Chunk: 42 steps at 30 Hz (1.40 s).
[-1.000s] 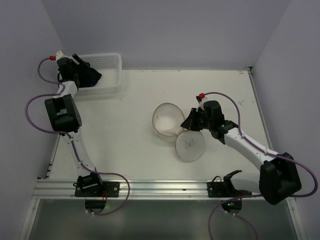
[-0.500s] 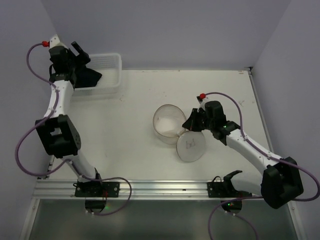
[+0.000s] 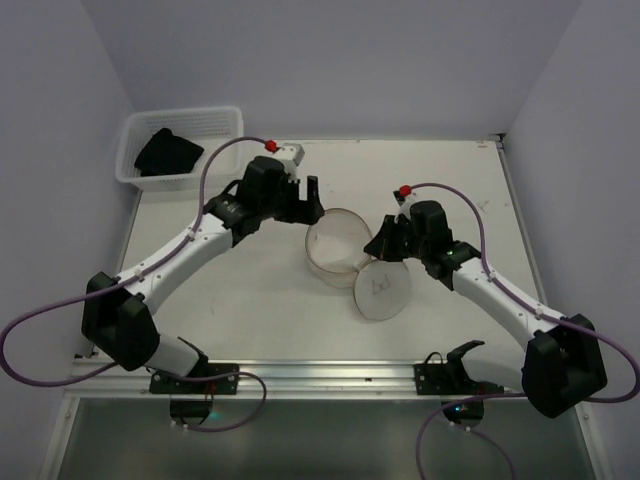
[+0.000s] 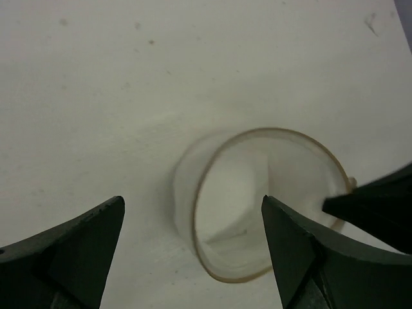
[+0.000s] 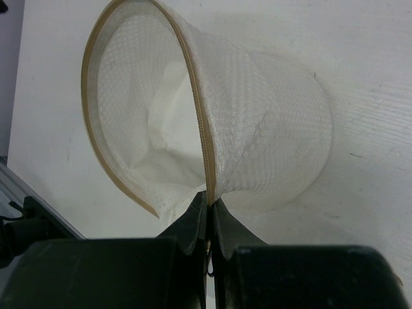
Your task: Unzip the laundry bag and remove the bra
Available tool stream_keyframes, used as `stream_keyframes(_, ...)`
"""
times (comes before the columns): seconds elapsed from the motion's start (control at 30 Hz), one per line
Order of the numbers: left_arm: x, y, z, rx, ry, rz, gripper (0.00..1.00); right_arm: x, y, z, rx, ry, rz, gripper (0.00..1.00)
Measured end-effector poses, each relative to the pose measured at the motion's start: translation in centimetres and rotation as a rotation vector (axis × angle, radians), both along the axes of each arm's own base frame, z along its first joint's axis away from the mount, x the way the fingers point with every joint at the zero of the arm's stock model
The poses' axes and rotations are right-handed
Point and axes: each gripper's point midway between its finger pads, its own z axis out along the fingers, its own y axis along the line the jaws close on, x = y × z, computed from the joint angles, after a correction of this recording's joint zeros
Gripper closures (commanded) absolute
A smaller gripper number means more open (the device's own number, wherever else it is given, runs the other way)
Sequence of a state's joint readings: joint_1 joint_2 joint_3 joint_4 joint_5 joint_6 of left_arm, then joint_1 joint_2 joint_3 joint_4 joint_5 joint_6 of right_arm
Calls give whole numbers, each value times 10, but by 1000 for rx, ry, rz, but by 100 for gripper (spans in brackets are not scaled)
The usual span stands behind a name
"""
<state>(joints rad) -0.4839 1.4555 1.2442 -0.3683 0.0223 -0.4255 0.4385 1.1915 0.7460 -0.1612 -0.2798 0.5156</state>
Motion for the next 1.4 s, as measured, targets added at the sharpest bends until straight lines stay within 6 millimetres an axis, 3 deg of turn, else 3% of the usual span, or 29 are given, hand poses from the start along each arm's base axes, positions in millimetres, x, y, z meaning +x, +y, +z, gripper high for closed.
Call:
stream_keyframes(0.07, -35, -45, -7, 2, 30, -143, 16, 1, 0, 1, 2, -4, 0, 100)
stream_keyframes(0.2, -70, -96, -16, 20, 46, -284, 24, 1, 1, 0, 1, -3, 0, 100)
stream_keyframes(0.3, -82, -119, -40, 57, 89, -343, 28, 2, 1, -3, -1, 2, -1, 100)
stream_keyframes(0.43, -77, -123, -80, 130, 156, -345, 29, -1, -1, -11, -6, 13, -1, 100)
stream_keyframes(0.7, -60, -120, -143, 250, 228, -288, 10, -11, -5, -29, -20, 56, -6, 99)
stream_keyframes(0.93, -47, -115, -178, 323, 237, -232, 8, -13, -5, -36, -11, 66, -14, 99)
stream_keyframes(1.03, -41, -117, -179, 316, 211, -215, 21, -10, -3, -38, -4, 67, -17, 100)
stream_keyframes(1.13, -37, -118, -184, 303, 196, -197, 53, -8, -2, -43, -4, 82, -20, 100)
stream_keyframes(1.17, -36, -119, -186, 298, 194, -190, 74, -8, -1, -45, -4, 87, -22, 100)
stream_keyframes(1.27, -34, -123, -186, 270, 181, -180, 100, -7, -1, -49, -6, 97, -24, 100)
stream_keyframes(1.4, -37, -121, -182, 253, 170, -177, 100, -7, -2, -51, -11, 99, -26, 100)
